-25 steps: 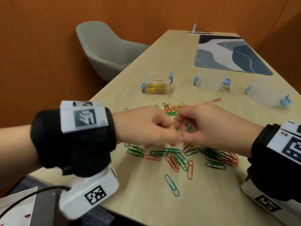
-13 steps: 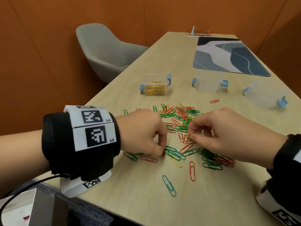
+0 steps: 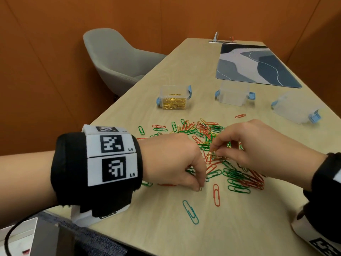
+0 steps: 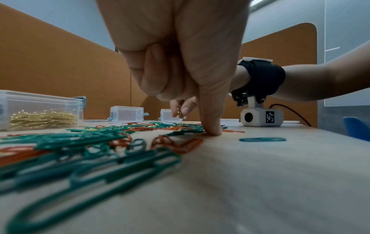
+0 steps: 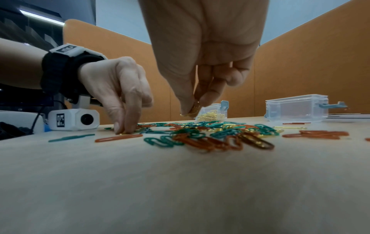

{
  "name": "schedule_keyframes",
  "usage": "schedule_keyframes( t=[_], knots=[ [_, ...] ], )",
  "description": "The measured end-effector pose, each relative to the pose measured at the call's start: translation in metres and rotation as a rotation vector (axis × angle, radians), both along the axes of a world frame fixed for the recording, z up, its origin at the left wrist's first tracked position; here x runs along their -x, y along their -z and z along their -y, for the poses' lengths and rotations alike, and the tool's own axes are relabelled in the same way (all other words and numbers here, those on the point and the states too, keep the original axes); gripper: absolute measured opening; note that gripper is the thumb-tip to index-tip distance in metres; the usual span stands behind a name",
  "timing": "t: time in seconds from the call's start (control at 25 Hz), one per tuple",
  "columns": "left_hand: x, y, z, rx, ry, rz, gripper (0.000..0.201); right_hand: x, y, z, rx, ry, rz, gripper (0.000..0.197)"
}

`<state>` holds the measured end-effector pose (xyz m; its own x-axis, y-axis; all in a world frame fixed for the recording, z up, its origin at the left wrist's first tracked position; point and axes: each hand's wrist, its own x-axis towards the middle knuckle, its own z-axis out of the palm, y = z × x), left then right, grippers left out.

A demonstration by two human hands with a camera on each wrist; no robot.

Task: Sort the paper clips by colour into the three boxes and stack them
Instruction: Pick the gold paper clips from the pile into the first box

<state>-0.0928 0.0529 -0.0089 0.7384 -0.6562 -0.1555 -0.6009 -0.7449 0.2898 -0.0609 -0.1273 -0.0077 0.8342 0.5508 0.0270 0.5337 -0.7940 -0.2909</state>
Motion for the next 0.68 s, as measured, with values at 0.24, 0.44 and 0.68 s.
schedule_keyframes(
  t=[0.24, 0.44, 0.68],
  knots=[
    [0.004, 0.001, -0.001, -0.092, -0.076, -0.060, 0.010, -0.015, 0.003, -0.006, 0.067, -0.131, -0.051, 0.012],
    [0.003, -0.003, -0.002, -0.090, -0.129, -0.115, 0.013, -0.018, 0.008, -0.006, 0.129, -0.138, -0.053, 0.009],
    [-0.027, -0.014, -0.014, 0.654, -0.699, -0.641, 0.032, -0.018, 0.005, -0.002, -0.021, -0.083, -0.028, 0.011]
  ],
)
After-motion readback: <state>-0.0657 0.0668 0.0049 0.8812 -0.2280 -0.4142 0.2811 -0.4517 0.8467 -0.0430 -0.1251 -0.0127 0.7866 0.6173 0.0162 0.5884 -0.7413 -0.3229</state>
